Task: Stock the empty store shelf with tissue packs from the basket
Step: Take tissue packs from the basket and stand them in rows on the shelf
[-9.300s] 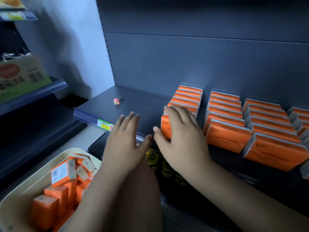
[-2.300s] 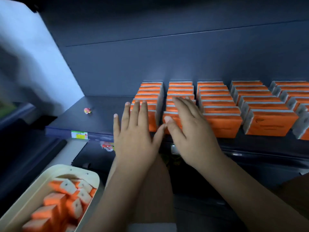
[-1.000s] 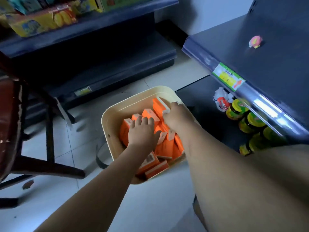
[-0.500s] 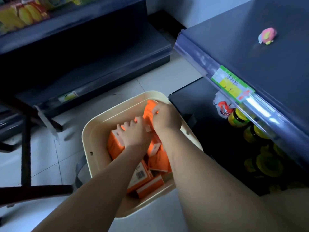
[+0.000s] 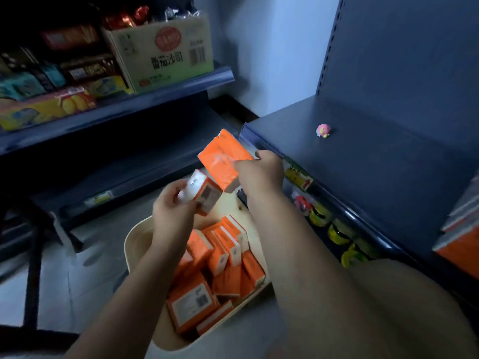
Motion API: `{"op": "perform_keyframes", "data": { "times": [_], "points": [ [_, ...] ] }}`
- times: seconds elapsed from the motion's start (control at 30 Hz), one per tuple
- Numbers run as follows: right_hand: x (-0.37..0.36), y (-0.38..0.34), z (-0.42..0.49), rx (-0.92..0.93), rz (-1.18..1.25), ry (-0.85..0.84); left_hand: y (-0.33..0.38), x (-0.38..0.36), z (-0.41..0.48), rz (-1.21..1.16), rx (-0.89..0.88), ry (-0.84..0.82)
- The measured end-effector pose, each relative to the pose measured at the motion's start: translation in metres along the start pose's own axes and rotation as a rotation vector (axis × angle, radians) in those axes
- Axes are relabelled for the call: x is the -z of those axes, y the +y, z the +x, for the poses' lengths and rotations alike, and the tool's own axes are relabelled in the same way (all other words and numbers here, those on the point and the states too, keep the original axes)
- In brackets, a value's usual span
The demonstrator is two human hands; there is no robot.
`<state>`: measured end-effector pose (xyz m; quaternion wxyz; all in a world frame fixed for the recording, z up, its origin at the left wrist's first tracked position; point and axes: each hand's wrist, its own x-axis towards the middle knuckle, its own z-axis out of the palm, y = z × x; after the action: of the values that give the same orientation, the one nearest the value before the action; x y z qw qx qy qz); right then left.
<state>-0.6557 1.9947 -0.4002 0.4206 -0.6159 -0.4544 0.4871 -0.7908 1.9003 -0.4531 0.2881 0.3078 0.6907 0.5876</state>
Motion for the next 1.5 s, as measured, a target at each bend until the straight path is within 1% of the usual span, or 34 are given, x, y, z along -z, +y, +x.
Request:
{"op": "perform_keyframes", "data": {
  "times": [0.1,0.2,0.27,0.37,0.43,0.53,0.6,0.7,0.87,0.97,1.13,1.27,1.5],
  "points": [
    [0.035,-0.034,-0.021,0.154,-0.01,0.066,0.046,-0.01,-0.014,-0.208,-0.103,-0.027],
    [0.082,-0.063,-0.045,0.242,0.057,0.071,0.091,-0.023,-0.037,-0.35,-0.191,-0.112],
    [0.118,-0.076,-0.062,0.312,0.118,0.07,0.117,-0.035,-0.056,-0.461,-0.201,-0.177],
    [0.175,-0.086,-0.084,0.38,0.152,0.091,0.144,-0.063,-0.076,-0.58,-0.172,-0.221],
    [0.215,-0.088,-0.098,0.411,0.174,0.116,0.163,-0.085,-0.095,-0.559,-0.224,-0.254],
    [0.28,-0.089,-0.122,0.434,0.179,0.189,0.186,-0.121,-0.132,-0.551,-0.355,-0.317],
    [0.322,-0.088,-0.142,0.44,0.191,0.236,0.198,-0.144,-0.16,-0.574,-0.409,-0.39],
    [0.38,-0.078,-0.174,0.441,0.176,0.329,0.208,-0.179,-0.2,-0.663,-0.389,-0.527],
    [0.462,-0.042,-0.222,0.406,0.133,0.477,0.221,-0.226,-0.277,-0.633,-0.371,-0.738],
    [0.495,-0.019,-0.24,0.395,0.159,0.548,0.219,-0.247,-0.314,-0.6,-0.352,-0.852],
    [0.525,0.006,-0.253,0.401,0.176,0.605,0.211,-0.266,-0.348,-0.587,-0.287,-0.946],
    [0.55,0.019,-0.267,0.413,0.155,0.646,0.206,-0.273,-0.363,-0.56,-0.272,-1.06],
    [0.605,0.035,-0.303,0.434,0.041,0.768,0.205,-0.288,-0.402,-0.435,-0.365,-1.217]
  ]
}}
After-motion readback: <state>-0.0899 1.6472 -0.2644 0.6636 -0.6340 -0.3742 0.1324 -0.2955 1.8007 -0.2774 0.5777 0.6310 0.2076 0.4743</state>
